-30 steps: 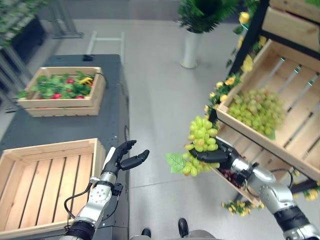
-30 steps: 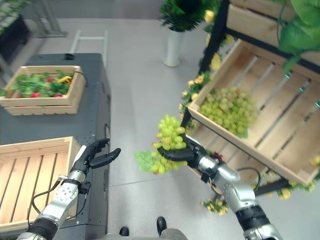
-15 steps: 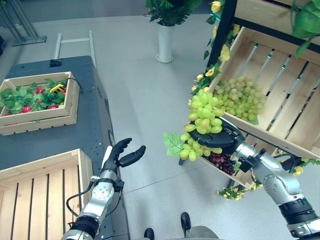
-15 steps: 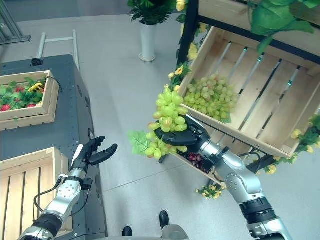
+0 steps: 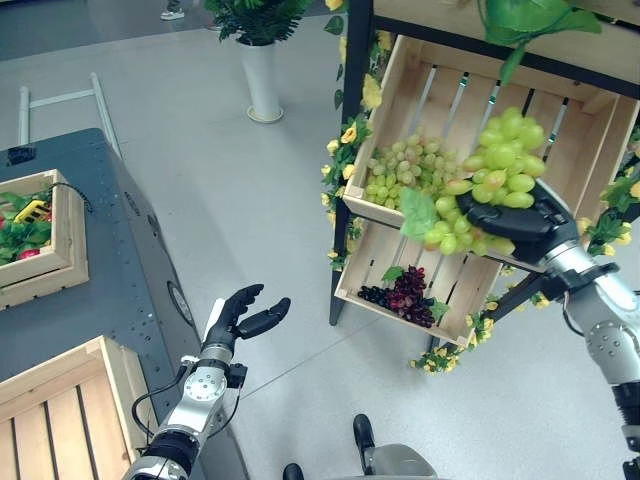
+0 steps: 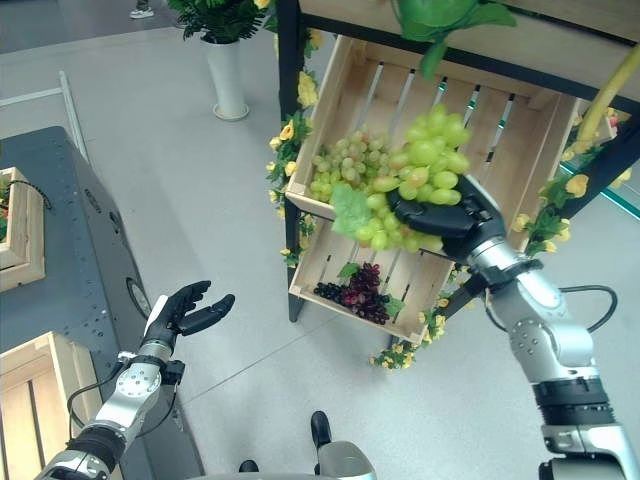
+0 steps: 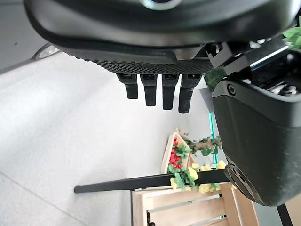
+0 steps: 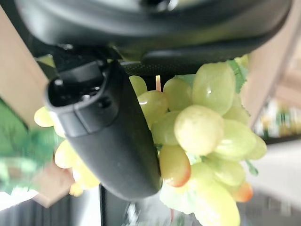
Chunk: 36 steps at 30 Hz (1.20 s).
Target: Pick up the fruits from the basket on one side to the basket on the other side
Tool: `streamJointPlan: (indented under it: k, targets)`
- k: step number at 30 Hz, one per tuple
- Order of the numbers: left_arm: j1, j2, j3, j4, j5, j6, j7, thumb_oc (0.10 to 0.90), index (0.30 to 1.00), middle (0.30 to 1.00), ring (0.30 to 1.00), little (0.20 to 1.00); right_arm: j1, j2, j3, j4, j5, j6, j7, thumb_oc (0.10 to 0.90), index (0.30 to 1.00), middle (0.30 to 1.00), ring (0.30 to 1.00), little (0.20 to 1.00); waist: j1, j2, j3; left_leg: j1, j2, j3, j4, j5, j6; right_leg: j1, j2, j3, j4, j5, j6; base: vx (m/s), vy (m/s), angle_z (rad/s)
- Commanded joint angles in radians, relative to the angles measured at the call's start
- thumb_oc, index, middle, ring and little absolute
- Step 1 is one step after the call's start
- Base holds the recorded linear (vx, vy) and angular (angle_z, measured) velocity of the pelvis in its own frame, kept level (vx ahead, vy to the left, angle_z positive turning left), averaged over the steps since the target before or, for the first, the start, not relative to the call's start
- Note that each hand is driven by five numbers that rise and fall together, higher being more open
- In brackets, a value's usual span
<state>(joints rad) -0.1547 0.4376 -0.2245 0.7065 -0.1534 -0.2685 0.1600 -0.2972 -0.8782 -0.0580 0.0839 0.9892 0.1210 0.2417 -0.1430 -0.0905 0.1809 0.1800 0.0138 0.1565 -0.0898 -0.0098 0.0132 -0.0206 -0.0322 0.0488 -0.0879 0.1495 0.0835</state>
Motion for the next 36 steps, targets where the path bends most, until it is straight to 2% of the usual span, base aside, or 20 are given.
streamJointPlan:
  k: [1, 3, 8, 13, 16, 18, 20, 27, 28, 29, 36]
  targets:
    - [-0.107, 0.036, -0.046, 0.006, -0.025, -0.082, 0.039, 0.800, 0.900, 0.900, 0.900, 0.900, -0.235, -0.110, -0.148, 0.079, -0.014, -0.217, -0.078, 0.400, 0.300, 0.300, 0.300, 0.300, 0.029, 0.013, -0.092, -0.043, -0.013, -0.038, 0.047, -0.128, 0.012, 0.077, 0.023, -0.028, 0.104, -0.198, 0.016, 0.03, -0.020, 0.10]
    - [-0.103, 0.030, -0.055, 0.001, -0.029, -0.087, 0.046, 0.800, 0.900, 0.900, 0.900, 0.900, -0.272, -0.161, -0.128, 0.147, -0.112, -0.228, -0.095, 0.400, 0.300, 0.300, 0.300, 0.300, 0.031, 0.012, -0.097, -0.040, -0.016, -0.044, 0.045, -0.129, 0.009, 0.085, 0.023, -0.028, 0.091, -0.196, 0.012, 0.03, -0.005, 0.07]
    - [-0.084, 0.030, -0.070, -0.017, -0.032, -0.084, 0.059, 0.800, 0.900, 0.900, 0.900, 0.900, -0.333, -0.256, -0.059, 0.270, -0.227, -0.255, -0.115, 0.400, 0.300, 0.300, 0.300, 0.300, 0.045, 0.009, -0.101, -0.038, -0.020, -0.058, 0.038, -0.124, 0.006, 0.096, 0.023, -0.032, 0.071, -0.192, 0.007, 0.00, 0.005, 0.02]
    - [-0.074, 0.027, -0.086, -0.024, -0.049, -0.088, 0.067, 0.800, 0.900, 0.900, 0.900, 0.900, -0.458, -0.322, 0.104, 0.397, -0.450, -0.290, -0.181, 0.400, 0.300, 0.300, 0.300, 0.300, 0.068, 0.005, -0.104, -0.040, -0.022, -0.074, 0.033, -0.117, 0.001, 0.102, 0.019, -0.051, 0.066, -0.195, 0.003, -0.01, 0.006, 0.02]
    - [-0.074, 0.020, -0.089, -0.021, -0.057, -0.097, 0.064, 0.800, 0.900, 0.900, 0.900, 0.900, -0.518, -0.330, 0.175, 0.441, -0.506, -0.282, -0.178, 0.400, 0.300, 0.300, 0.300, 0.300, 0.074, 0.006, -0.105, -0.042, -0.023, -0.080, 0.032, -0.116, 0.000, 0.103, 0.017, -0.056, 0.062, -0.195, 0.002, -0.01, 0.010, 0.12]
    - [-0.075, 0.010, -0.103, -0.027, -0.065, -0.099, 0.055, 0.800, 0.900, 0.900, 0.900, 0.900, -0.612, -0.319, 0.297, 0.517, -0.556, -0.238, -0.155, 0.400, 0.300, 0.300, 0.300, 0.300, 0.094, 0.004, -0.107, -0.044, -0.023, -0.090, 0.028, -0.111, -0.003, 0.106, 0.015, -0.071, 0.061, -0.197, -0.001, -0.01, 0.011, 0.09]
    - [-0.076, 0.007, -0.111, -0.033, -0.071, -0.097, 0.050, 0.800, 0.900, 0.900, 0.900, 0.900, -0.646, -0.302, 0.343, 0.555, -0.569, -0.220, -0.145, 0.400, 0.300, 0.300, 0.300, 0.300, 0.105, 0.004, -0.107, -0.045, -0.023, -0.095, 0.027, -0.110, -0.005, 0.108, 0.013, -0.080, 0.059, -0.198, -0.002, 0.00, 0.007, 0.07]
    - [-0.081, 0.000, -0.133, -0.032, -0.081, -0.088, 0.030, 0.800, 0.900, 0.900, 0.900, 0.900, -0.725, -0.218, 0.425, 0.725, -0.650, -0.214, -0.125, 0.400, 0.300, 0.300, 0.300, 0.300, 0.140, 0.010, -0.106, -0.046, -0.020, -0.108, 0.022, -0.105, -0.008, 0.121, 0.006, -0.109, 0.049, -0.203, -0.009, 0.00, -0.001, 0.16]
    - [-0.082, 0.000, -0.137, -0.034, -0.084, -0.087, 0.028, 0.800, 0.900, 0.900, 0.900, 0.900, -0.733, -0.210, 0.434, 0.743, -0.673, -0.213, -0.131, 0.525, 0.488, 0.488, 0.488, 0.488, 0.144, 0.012, -0.106, -0.047, -0.020, -0.109, 0.023, -0.105, -0.008, 0.121, 0.005, -0.112, 0.048, -0.203, -0.009, -0.01, 0.003, 0.22]
    - [-0.082, 0.001, -0.143, -0.036, -0.087, -0.087, 0.026, 0.800, 0.900, 0.900, 0.900, 0.900, -0.744, -0.200, 0.446, 0.765, -0.713, -0.197, -0.136, 0.800, 0.900, 0.900, 0.900, 0.900, 0.149, 0.014, -0.104, -0.048, -0.020, -0.111, 0.024, -0.105, -0.009, 0.122, 0.004, -0.117, 0.048, -0.203, -0.009, -0.01, 0.006, 0.24]
    - [-0.084, 0.003, -0.155, -0.047, -0.091, -0.096, 0.017, 0.800, 0.900, 0.900, 0.900, 0.900, -0.777, -0.188, 0.507, 0.862, -0.817, -0.085, -0.078, 0.800, 0.900, 0.900, 0.900, 0.900, 0.157, 0.018, -0.102, -0.044, -0.021, -0.112, 0.022, -0.102, -0.009, 0.129, -0.001, -0.126, 0.048, -0.206, -0.012, 0.00, -0.001, 0.04]
